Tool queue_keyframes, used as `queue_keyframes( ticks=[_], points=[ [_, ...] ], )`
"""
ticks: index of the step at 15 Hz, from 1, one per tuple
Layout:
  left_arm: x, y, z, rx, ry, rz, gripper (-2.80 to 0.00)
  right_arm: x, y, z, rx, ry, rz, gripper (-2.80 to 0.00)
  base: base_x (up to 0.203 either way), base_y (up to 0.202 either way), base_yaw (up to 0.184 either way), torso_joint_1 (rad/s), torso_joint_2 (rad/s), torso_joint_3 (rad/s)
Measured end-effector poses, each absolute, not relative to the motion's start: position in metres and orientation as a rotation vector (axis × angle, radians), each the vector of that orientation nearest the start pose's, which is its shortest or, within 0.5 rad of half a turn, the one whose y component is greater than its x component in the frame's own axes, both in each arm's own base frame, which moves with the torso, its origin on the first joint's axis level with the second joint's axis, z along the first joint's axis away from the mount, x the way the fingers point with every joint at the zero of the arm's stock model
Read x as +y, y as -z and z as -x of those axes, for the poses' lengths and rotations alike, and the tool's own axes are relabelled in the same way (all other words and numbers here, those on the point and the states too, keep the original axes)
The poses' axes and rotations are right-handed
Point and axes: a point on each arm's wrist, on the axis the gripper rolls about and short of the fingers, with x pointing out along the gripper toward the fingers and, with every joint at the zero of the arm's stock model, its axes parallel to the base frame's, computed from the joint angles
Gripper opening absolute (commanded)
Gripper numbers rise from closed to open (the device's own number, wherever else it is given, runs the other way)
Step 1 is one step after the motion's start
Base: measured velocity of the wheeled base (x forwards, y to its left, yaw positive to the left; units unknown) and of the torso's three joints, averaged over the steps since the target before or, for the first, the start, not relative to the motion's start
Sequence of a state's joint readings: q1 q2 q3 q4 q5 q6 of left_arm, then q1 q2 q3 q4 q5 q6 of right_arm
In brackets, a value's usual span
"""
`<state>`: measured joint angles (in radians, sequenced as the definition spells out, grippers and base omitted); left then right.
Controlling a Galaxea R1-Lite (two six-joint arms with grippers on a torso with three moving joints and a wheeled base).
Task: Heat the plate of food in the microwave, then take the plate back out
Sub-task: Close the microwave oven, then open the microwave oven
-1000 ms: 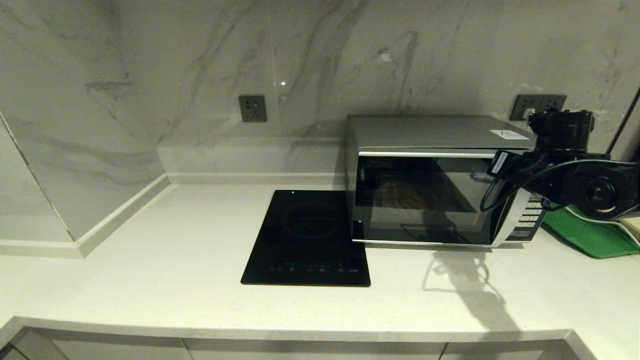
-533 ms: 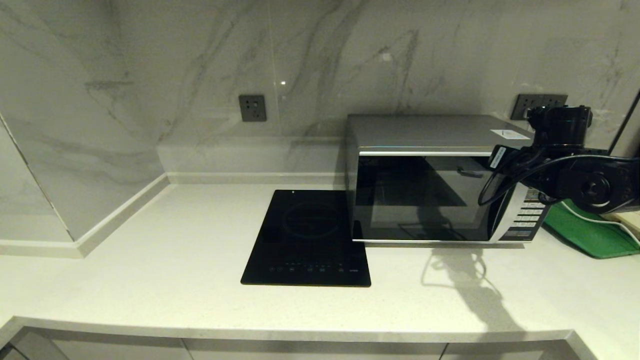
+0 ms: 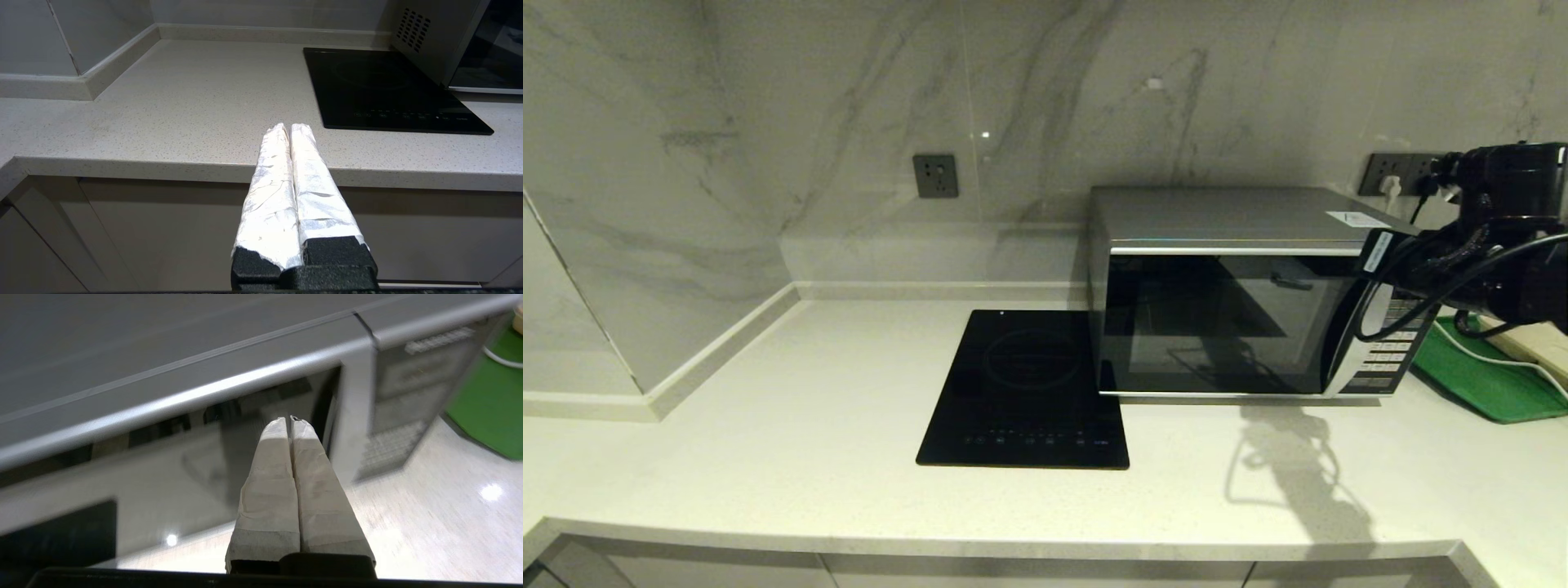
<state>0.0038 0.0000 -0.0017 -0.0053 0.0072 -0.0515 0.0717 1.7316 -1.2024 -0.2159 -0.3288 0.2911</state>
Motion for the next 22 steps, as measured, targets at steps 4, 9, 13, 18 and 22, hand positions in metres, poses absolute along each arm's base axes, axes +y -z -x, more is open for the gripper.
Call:
queue_keyframes(
  ticks=[4, 9, 13, 18, 22],
  points=[
    [0.0, -0.076, 0.023, -0.007, -0.011, 0.052, -2.8, 0.021, -0.257, -0.277, 0.403, 0.19, -0.219, -2.8, 0.0, 0.0, 0.0, 0.0, 0.0, 0.0],
    [0.0, -0.077, 0.023, -0.008, -0.011, 0.051, -2.8, 0.052, -0.265, -0.222, 0.542, -0.035, -0.186, -2.8, 0.0, 0.0, 0.0, 0.0, 0.0, 0.0],
    [0.0, -0.076, 0.023, -0.007, -0.011, 0.051, -2.8, 0.088, -0.266, -0.201, 0.551, -0.137, -0.124, -2.8, 0.0, 0.0, 0.0, 0.0, 0.0, 0.0],
    [0.0, -0.076, 0.023, -0.007, -0.011, 0.051, -2.8, 0.08, -0.258, -0.191, 0.573, -0.016, -0.37, -2.8, 0.0, 0.0, 0.0, 0.0, 0.0, 0.0],
    [0.0, -0.076, 0.023, -0.007, -0.011, 0.051, -2.8, 0.02, -0.243, -0.197, 0.578, 0.245, -0.675, -2.8, 0.0, 0.0, 0.0, 0.0, 0.0, 0.0]
  ],
)
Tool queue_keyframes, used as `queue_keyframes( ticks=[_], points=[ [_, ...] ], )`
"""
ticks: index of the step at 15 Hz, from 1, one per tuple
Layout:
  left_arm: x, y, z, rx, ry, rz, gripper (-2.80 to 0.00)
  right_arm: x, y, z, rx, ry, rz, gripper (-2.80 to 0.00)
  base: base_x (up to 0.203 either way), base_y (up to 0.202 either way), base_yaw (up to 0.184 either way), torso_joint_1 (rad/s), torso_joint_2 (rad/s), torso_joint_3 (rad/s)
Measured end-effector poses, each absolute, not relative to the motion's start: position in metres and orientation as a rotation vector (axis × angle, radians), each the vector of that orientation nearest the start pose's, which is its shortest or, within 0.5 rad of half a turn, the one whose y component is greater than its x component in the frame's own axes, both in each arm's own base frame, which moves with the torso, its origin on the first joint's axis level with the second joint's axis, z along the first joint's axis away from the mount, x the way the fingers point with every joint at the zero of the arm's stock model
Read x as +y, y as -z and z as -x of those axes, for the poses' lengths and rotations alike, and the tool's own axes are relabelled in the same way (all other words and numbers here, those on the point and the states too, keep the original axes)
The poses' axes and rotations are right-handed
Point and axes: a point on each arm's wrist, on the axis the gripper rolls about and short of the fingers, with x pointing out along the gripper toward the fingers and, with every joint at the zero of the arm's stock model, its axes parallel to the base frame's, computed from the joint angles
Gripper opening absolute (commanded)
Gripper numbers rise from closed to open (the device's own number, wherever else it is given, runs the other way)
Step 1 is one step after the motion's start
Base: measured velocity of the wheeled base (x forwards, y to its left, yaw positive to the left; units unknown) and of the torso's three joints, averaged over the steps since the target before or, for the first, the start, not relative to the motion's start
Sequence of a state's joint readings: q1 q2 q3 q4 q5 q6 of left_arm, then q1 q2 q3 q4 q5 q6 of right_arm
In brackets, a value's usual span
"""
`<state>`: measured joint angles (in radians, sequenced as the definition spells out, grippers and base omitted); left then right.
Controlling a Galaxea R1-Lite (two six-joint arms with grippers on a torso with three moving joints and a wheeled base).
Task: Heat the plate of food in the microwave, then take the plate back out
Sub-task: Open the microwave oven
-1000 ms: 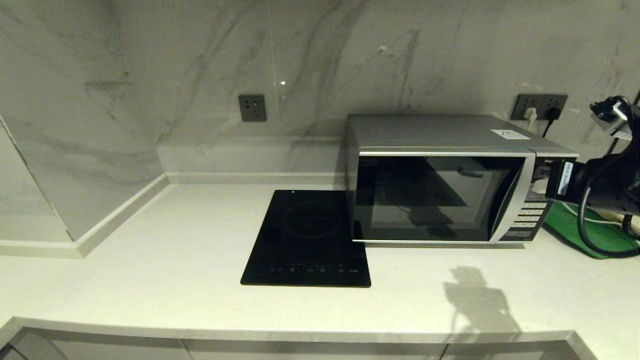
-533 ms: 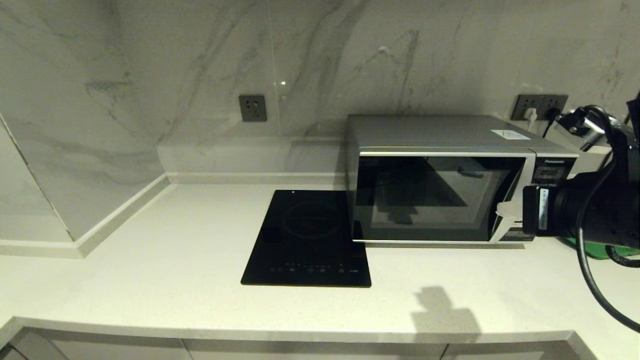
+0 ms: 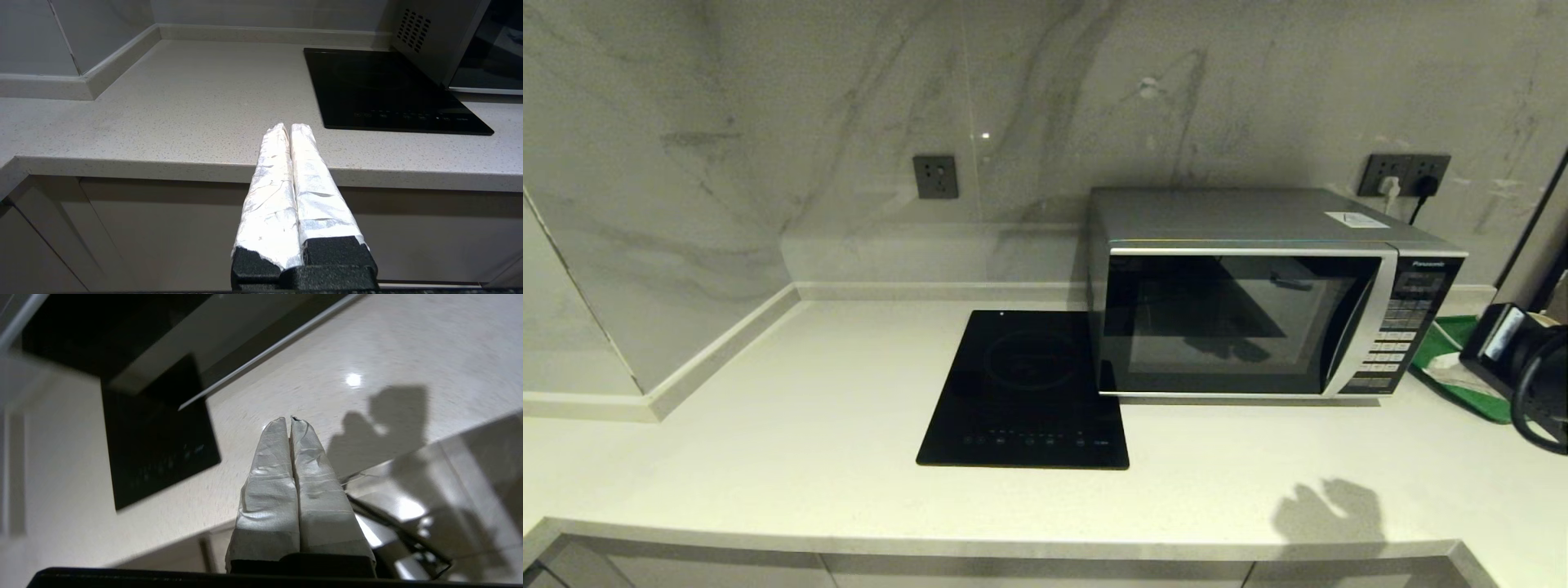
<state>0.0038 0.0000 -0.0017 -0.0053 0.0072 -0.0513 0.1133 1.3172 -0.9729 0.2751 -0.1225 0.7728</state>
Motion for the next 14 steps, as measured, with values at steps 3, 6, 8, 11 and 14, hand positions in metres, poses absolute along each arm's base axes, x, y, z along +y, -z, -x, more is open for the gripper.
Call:
queue_keyframes(
  ticks=[3, 6, 8, 11, 14],
  points=[
    [0.0, -0.077, 0.023, -0.008, -0.011, 0.052, -2.8, -0.043, -0.218, -0.205, 0.622, 0.405, -0.865, -2.8, 0.0, 0.0, 0.0, 0.0, 0.0, 0.0],
    [0.0, -0.077, 0.023, -0.008, -0.011, 0.052, -2.8, -0.089, -0.177, -0.231, 0.692, 0.482, -1.001, -2.8, 0.0, 0.0, 0.0, 0.0, 0.0, 0.0],
    [0.0, -0.076, 0.023, -0.007, -0.011, 0.052, -2.8, -0.109, -0.148, -0.25, 0.73, 0.503, -1.05, -2.8, 0.0, 0.0, 0.0, 0.0, 0.0, 0.0],
    [0.0, -0.076, 0.023, -0.007, -0.011, 0.051, -2.8, -0.128, -0.116, -0.276, 0.736, 0.487, -1.05, -2.8, 0.0, 0.0, 0.0, 0.0, 0.0, 0.0],
    [0.0, -0.077, 0.023, -0.008, -0.011, 0.051, -2.8, -0.14, -0.087, -0.299, 0.777, 0.484, -1.042, -2.8, 0.0, 0.0, 0.0, 0.0, 0.0, 0.0]
  ],
)
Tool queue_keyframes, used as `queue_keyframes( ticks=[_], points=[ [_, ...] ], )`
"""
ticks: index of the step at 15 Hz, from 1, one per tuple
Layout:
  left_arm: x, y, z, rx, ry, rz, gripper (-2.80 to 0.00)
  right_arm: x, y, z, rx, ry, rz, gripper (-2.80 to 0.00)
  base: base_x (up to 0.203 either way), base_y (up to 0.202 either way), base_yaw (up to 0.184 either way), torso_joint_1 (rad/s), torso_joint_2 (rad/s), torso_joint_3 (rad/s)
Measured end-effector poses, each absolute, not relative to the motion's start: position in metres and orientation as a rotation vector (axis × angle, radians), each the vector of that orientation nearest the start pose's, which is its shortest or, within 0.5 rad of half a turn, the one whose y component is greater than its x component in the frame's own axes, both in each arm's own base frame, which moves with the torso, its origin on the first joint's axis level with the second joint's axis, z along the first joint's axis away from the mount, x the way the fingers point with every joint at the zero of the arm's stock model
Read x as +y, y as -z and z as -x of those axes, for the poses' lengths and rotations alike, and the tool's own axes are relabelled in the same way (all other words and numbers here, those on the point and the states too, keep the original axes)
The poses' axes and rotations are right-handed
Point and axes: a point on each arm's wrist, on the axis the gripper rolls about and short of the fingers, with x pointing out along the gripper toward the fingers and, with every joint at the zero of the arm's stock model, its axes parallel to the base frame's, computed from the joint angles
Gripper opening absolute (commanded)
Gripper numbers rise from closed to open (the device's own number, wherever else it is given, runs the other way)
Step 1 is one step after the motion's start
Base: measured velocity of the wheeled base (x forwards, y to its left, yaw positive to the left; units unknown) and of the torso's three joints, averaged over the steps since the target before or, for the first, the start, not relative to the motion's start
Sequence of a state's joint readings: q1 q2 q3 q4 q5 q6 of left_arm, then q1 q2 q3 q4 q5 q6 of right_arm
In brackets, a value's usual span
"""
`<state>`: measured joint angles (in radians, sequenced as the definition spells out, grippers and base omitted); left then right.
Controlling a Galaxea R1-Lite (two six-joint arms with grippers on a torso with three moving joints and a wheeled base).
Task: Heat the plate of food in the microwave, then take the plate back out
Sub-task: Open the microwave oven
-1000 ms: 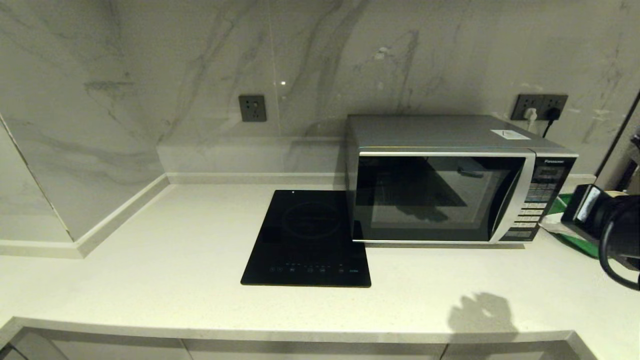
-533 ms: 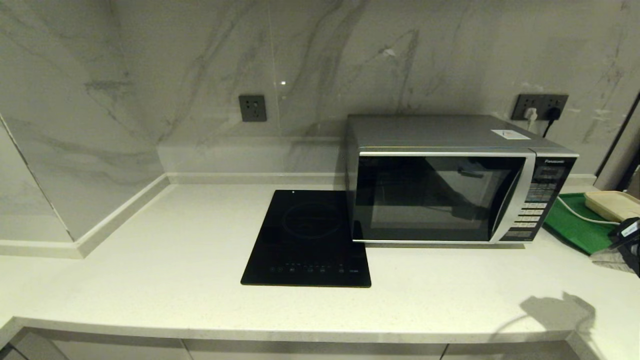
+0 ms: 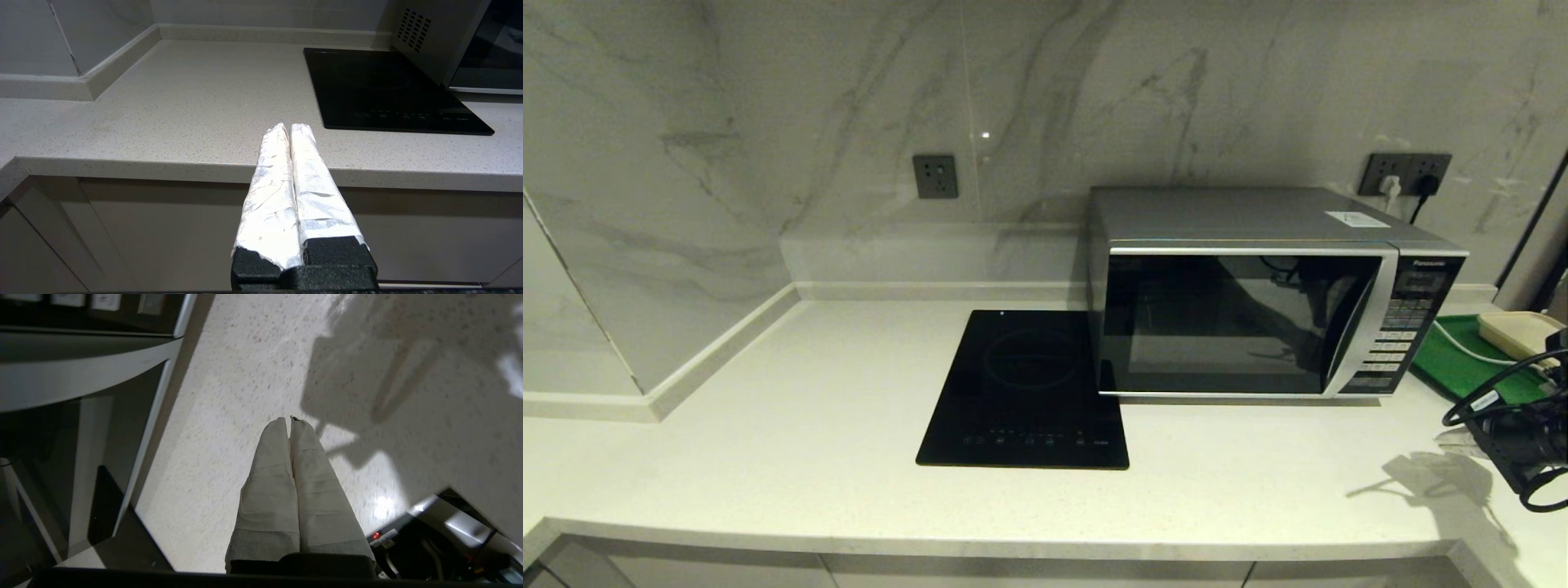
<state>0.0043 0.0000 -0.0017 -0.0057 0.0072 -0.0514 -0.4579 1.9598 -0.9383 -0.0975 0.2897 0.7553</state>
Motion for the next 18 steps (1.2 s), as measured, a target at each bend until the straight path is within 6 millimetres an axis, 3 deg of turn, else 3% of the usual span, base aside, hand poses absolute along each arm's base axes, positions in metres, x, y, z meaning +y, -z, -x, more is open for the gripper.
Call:
queue_keyframes(
  ticks=[5, 9, 12, 18],
  points=[
    [0.0, -0.077, 0.023, -0.007, -0.011, 0.052, -2.8, -0.151, -0.056, -0.326, 0.837, 0.438, -1.082, -2.8, 0.0, 0.0, 0.0, 0.0, 0.0, 0.0],
    [0.0, -0.077, 0.023, -0.008, -0.011, 0.052, -2.8, -0.157, -0.046, -0.339, 0.853, 0.353, -1.144, -2.8, 0.0, 0.0, 0.0, 0.0, 0.0, 0.0],
    [0.0, -0.076, 0.023, -0.007, -0.011, 0.051, -2.8, -0.17, -0.038, -0.347, 0.801, 0.231, -1.192, -2.8, 0.0, 0.0, 0.0, 0.0, 0.0, 0.0],
    [0.0, -0.076, 0.023, -0.007, -0.011, 0.051, -2.8, -0.19, -0.019, -0.372, 0.759, 0.16, -1.218, -2.8, 0.0, 0.0, 0.0, 0.0, 0.0, 0.0]
  ],
)
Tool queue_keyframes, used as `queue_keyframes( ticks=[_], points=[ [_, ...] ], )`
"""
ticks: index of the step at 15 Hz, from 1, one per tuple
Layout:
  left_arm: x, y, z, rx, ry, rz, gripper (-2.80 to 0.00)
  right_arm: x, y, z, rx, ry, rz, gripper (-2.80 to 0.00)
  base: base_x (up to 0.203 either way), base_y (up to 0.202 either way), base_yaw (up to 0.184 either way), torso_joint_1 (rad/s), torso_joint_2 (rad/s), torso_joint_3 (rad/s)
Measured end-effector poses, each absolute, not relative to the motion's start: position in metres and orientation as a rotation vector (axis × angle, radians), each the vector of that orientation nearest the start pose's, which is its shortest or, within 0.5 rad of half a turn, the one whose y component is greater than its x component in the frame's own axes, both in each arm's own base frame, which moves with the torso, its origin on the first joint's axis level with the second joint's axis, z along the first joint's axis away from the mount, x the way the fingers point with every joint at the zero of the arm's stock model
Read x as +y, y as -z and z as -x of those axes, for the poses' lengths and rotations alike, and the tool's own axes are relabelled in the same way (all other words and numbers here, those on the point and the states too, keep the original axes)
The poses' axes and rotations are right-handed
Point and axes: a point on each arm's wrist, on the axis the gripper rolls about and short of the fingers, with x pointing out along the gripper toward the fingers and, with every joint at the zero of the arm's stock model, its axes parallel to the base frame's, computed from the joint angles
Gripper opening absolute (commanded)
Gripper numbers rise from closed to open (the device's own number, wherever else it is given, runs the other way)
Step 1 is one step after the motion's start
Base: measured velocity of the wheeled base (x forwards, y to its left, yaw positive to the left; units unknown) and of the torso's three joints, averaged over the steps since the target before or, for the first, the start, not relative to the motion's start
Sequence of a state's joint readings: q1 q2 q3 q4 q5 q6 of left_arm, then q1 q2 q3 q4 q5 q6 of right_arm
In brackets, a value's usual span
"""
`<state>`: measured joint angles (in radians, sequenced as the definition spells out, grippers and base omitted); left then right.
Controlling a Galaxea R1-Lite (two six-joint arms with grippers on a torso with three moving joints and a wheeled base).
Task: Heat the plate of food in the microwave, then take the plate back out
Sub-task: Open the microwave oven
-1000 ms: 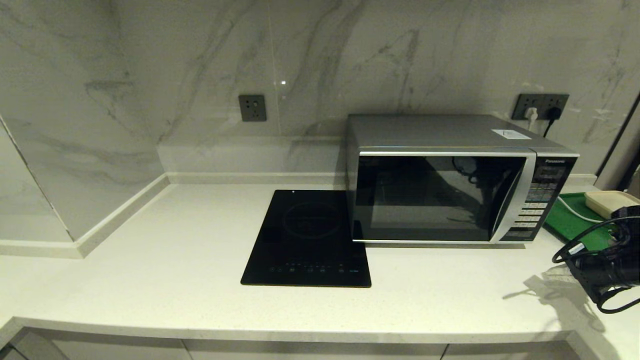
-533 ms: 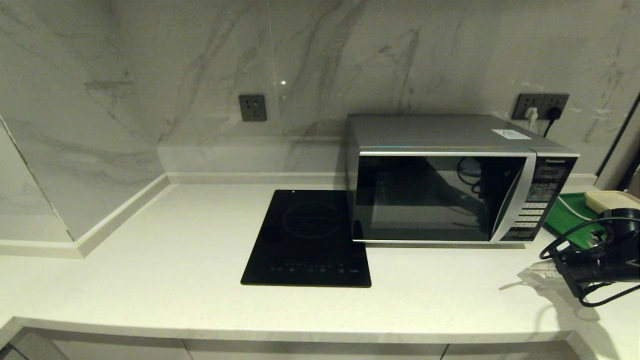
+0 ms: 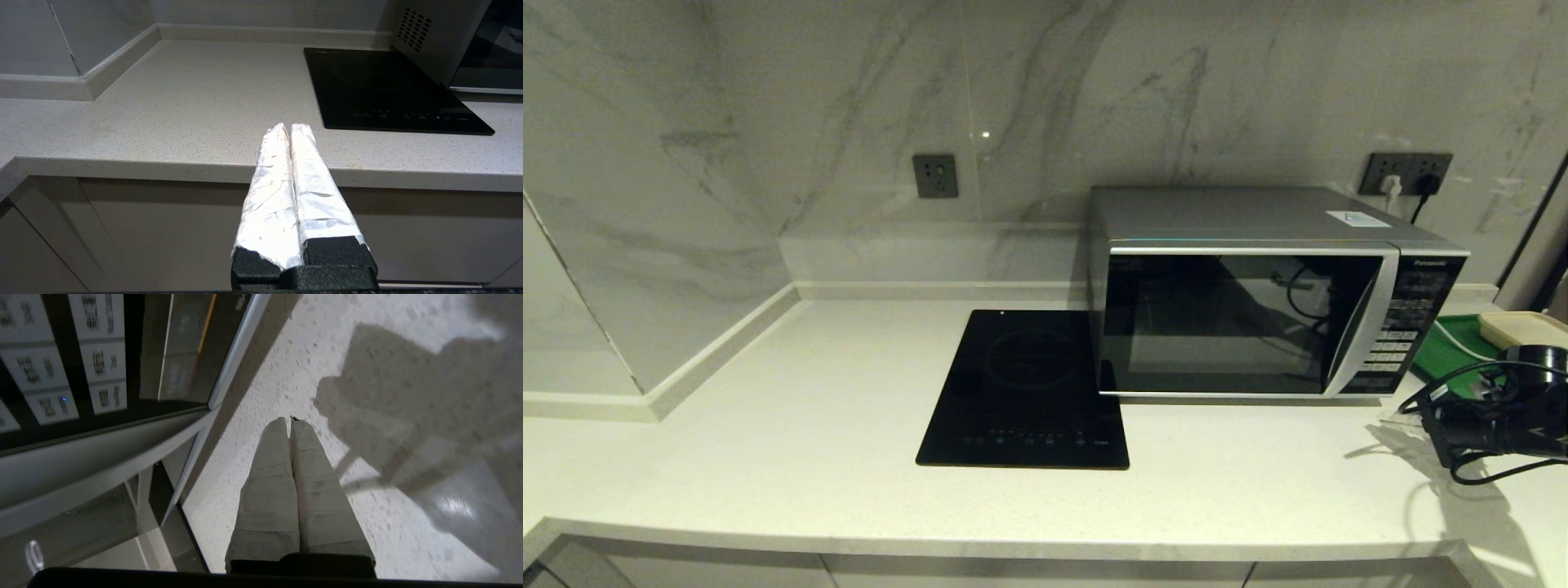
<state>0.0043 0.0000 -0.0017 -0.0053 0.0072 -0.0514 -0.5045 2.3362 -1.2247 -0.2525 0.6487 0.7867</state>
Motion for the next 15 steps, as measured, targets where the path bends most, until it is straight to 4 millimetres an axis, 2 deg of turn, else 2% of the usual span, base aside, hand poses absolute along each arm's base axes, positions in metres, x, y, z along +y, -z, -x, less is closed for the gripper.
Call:
queue_keyframes(
  ticks=[6, 15],
  points=[
    [0.0, -0.077, 0.023, -0.008, -0.011, 0.052, -2.8, -0.2, -0.026, -0.391, 0.608, 0.06, -1.256, -2.8, 0.0, 0.0, 0.0, 0.0, 0.0, 0.0],
    [0.0, -0.077, 0.023, -0.008, -0.011, 0.052, -2.8, -0.206, -0.027, -0.398, 0.582, 0.065, -1.242, -2.8, 0.0, 0.0, 0.0, 0.0, 0.0, 0.0]
  ],
)
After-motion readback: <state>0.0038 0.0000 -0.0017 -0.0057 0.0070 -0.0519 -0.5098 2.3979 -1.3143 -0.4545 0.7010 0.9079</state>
